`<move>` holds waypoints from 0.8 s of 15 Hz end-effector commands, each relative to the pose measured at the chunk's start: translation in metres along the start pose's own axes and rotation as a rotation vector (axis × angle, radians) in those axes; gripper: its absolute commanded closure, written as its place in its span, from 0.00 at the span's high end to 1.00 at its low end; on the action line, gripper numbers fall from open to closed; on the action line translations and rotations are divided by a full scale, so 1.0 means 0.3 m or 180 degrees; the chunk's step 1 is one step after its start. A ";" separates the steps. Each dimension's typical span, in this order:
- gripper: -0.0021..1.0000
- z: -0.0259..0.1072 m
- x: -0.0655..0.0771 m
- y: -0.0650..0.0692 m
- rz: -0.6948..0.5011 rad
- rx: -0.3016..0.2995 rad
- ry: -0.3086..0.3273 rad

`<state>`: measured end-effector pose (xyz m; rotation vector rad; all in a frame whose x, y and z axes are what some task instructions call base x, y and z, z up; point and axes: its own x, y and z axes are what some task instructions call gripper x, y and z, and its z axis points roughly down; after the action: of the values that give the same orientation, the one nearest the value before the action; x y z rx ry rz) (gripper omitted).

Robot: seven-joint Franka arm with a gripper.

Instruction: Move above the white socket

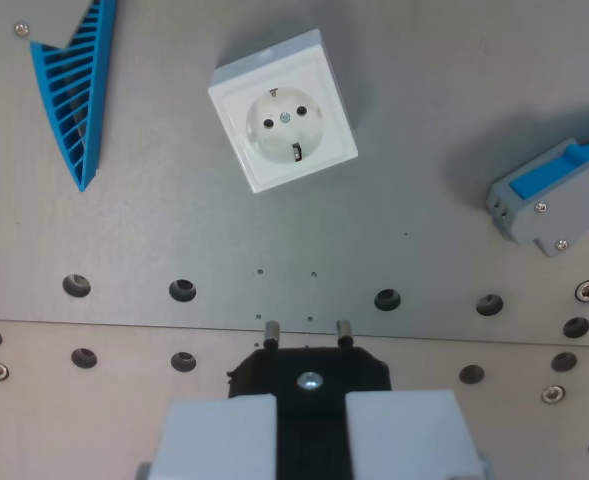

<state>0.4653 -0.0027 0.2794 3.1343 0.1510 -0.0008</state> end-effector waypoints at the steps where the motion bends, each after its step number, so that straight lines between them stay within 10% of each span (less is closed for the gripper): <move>1: 0.00 0.000 0.000 0.000 0.0001 0.0000 0.0002; 12: 0.00 0.014 0.000 -0.001 -0.0086 0.0004 0.0006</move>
<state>0.4652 -0.0026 0.2782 3.1343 0.1542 -0.0052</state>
